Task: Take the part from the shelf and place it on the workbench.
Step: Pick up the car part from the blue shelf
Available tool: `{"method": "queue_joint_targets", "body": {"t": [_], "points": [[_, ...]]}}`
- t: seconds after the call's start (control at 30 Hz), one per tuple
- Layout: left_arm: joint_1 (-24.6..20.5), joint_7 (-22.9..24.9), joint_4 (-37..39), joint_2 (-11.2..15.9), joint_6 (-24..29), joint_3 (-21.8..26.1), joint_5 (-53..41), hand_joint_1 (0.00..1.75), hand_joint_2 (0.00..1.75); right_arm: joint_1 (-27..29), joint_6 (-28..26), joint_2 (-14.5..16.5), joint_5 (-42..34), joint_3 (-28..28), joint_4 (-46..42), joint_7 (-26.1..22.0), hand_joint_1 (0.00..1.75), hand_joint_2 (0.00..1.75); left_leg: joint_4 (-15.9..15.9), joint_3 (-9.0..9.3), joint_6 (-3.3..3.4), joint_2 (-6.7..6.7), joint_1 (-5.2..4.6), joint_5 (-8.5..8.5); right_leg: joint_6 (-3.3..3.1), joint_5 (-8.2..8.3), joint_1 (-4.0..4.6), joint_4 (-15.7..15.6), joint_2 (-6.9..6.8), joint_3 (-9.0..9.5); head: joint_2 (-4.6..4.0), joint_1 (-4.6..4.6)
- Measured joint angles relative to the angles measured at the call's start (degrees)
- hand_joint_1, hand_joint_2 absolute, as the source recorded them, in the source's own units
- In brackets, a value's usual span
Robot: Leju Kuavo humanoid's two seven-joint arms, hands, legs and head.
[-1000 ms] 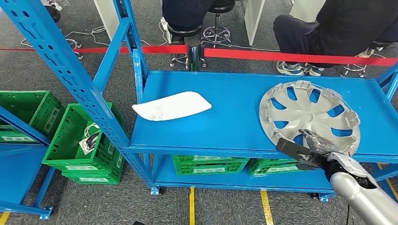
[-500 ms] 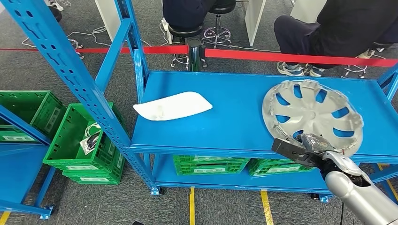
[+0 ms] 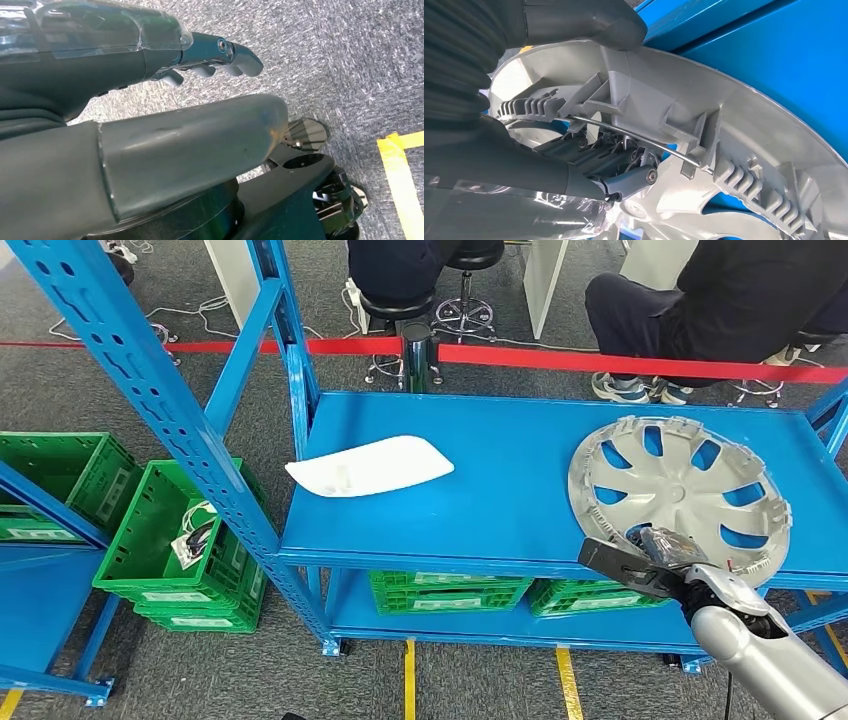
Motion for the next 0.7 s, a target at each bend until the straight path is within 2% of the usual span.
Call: {"method": "queue_joint_targets", "body": {"t": [0.23, 0.33, 0.4, 0.5, 0.6, 0.7], "points": [[0.01, 0.00, 0.02, 0.04, 0.02, 0.00, -0.07, 0.00, 0.00, -0.35, -0.97, 0.65, 0.45, 0.43, 0.56, -0.83, 1.75, 1.75, 0.00, 0.01, 0.00, 0.08, 0.00, 0.00, 0.00, 0.00, 0.01, -0.01, 0.01, 0.03, 0.00, -0.02], [0.08, -0.02, 0.03, 0.05, 0.13, 0.00, -0.04, 0.00, 0.00, 0.09, -3.96, 1.01, 0.79, 0.49, 0.72, -2.61, 1.75, 1.75, 0.00, -0.03, 0.00, 0.11, 0.01, 0.00, 0.00, 0.00, 0.01, 0.00, 0.00, 0.03, 0.00, 0.00], [0.15, -0.06, 0.05, 0.07, 0.29, 0.00, 0.06, 0.00, 0.00, 0.70, -7.77, 1.38, 0.27, 0.38, 0.43, -4.38, 1.75, 1.75, 0.00, -0.08, 0.00, 0.21, 0.01, 0.00, -0.03, 0.02, 0.00, 0.01, 0.02, 0.02, 0.00, 0.00], [0.21, -0.11, 0.07, 0.09, 0.57, 0.02, 0.38, 0.00, 0.00, 1.38, -16.24, 2.25, -2.05, -0.85, -1.33, -7.89, 1.75, 1.75, 0.00, -0.10, 0.00, 0.33, 0.01, 0.00, -0.05, 0.04, 0.00, 0.03, 0.03, 0.00, 0.00, -0.06], [0.32, -0.25, 0.08, 0.11, 0.76, 0.02, 0.51, 0.00, 0.00, 2.03, -24.27, 3.39, -5.40, -3.72, -5.49, -11.41, 1.75, 1.75, 0.00, -0.10, 0.00, 0.33, 0.02, 0.00, -0.05, 0.03, 0.02, 0.03, -0.01, -0.01, 0.00, -0.06], [0.40, -0.44, 0.09, 0.13, 1.05, 0.02, 0.52, 0.00, 0.00, 3.27, -30.07, 4.68, -9.78, -7.48, -11.19, -14.75, 1.75, 1.75, 0.00, -0.11, 0.00, 0.32, 0.03, 0.00, -0.06, 0.02, 0.03, 0.04, -0.02, -0.01, 0.00, -0.06]]}}
